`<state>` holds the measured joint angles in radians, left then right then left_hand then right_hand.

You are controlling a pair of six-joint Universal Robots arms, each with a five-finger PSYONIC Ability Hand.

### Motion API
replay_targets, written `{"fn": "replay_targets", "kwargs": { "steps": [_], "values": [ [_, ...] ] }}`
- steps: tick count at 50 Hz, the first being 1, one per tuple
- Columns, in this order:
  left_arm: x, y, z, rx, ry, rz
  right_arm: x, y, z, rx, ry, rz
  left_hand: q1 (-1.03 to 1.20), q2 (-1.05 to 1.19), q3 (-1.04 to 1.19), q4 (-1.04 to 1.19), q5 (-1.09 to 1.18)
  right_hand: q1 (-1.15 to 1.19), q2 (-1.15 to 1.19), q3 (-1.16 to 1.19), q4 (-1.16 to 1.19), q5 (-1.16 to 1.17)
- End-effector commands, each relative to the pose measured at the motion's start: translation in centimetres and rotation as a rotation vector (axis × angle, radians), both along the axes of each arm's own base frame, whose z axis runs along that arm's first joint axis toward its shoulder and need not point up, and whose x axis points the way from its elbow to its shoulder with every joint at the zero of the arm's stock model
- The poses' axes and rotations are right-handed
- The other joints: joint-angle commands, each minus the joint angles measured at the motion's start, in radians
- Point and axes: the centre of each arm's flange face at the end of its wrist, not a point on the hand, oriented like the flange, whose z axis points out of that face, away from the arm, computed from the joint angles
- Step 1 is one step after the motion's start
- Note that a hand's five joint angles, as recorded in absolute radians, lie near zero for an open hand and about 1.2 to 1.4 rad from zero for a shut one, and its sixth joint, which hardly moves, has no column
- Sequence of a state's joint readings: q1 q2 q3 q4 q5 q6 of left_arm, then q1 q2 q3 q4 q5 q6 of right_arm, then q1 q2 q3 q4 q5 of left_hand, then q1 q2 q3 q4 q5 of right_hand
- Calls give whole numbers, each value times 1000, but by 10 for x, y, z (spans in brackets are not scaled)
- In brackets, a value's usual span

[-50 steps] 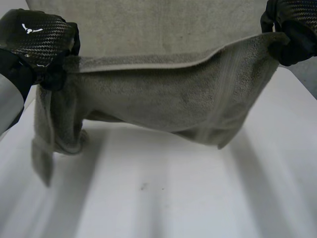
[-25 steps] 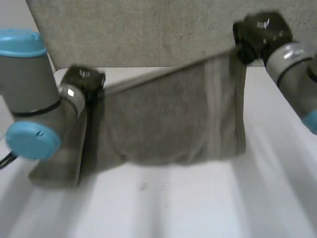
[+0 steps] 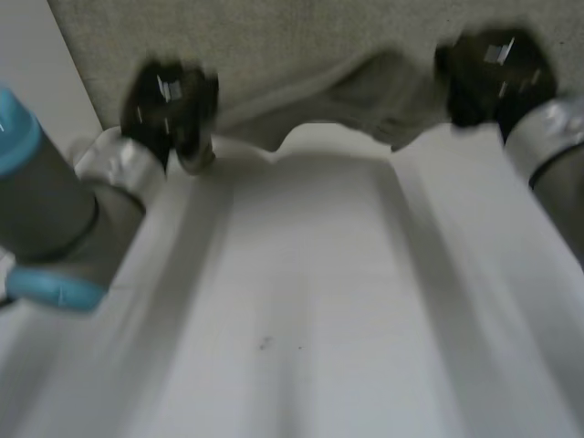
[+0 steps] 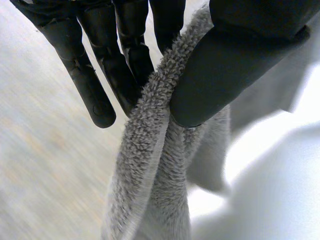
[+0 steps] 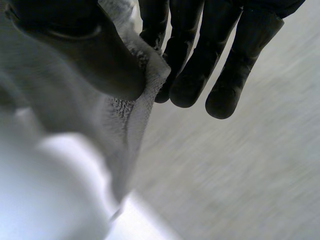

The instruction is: Fold the towel.

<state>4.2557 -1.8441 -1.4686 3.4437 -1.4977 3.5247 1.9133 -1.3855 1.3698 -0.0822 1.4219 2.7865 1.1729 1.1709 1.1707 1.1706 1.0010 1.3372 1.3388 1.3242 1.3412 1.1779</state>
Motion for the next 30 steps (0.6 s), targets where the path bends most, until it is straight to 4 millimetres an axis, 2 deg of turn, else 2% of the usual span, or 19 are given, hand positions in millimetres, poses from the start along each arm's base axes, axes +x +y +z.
{"fn": "replay_targets", "kwargs": {
  "steps": [1, 2, 4, 6, 8, 9, 10, 13, 15, 16, 18, 20, 24, 30],
  "values": [
    [19, 48, -93, 293, -170, -51, -16, 34, -64, 272, 148, 43, -66, -64, -64, -63, -68, 59, 58, 72, 55, 44],
    [19, 49, -93, 293, -171, -51, -22, 37, -73, 298, 156, 29, -67, -65, -65, -65, -70, 59, 58, 72, 55, 44],
    [23, 63, -112, 357, -219, -77, -29, 39, -81, 315, 158, 12, -257, -255, -255, -254, -259, 59, 58, 72, 55, 44],
    [23, 68, -118, 373, -236, -86, -36, 38, -88, 323, 156, -11, -325, -323, -322, -322, -327, 59, 58, 72, 55, 44],
    [23, 69, -121, 377, -245, -90, -49, 31, -100, 314, 130, -60, -355, -353, -352, -352, -357, 59, 58, 72, 55, 44],
    [23, 69, -125, 387, -251, -90, -49, 31, -100, 314, 130, -60, -369, -367, -367, -367, -372, 59, 58, 72, 55, 44],
    [23, 68, -128, 394, -254, -89, -57, 25, -104, 295, 120, -91, -395, -393, -393, -393, -398, 59, 58, 72, 55, 44],
    [23, 67, -130, 397, -256, -84, -73, 16, -111, 272, 102, -151, -460, -458, -458, -458, -463, 59, 58, 72, 55, 44],
    [21, 65, -132, 399, -250, -84, -78, 13, -114, 260, 87, -166, -659, -657, -657, -657, -662, 59, 58, 72, 55, 44],
    [21, 64, -132, 399, -250, -83, -82, 11, -116, 249, 70, -175, -660, -658, -658, -658, -663, 59, 58, 72, 55, 44],
    [19, 61, -131, 387, -241, -81, -85, 8, -118, 242, 45, -183, -879, -877, -877, -877, -882, 59, 58, 72, 55, 44],
    [19, 60, -130, 382, -235, -79, -89, 5, -120, 246, 14, -191, -964, -962, -962, -962, -967, 59, 58, 72, 55, 44],
    [18, 58, -128, 365, -221, -80, -101, -2, -122, 266, -62, -210, -980, -978, -978, -978, -983, 59, 58, 72, 55, 44],
    [19, 48, -122, 316, -186, -49, -108, -7, -124, 286, -95, -217, -980, -978, -978, -978, -983, 59, 58, 72, 55, 44]
  ]
}}
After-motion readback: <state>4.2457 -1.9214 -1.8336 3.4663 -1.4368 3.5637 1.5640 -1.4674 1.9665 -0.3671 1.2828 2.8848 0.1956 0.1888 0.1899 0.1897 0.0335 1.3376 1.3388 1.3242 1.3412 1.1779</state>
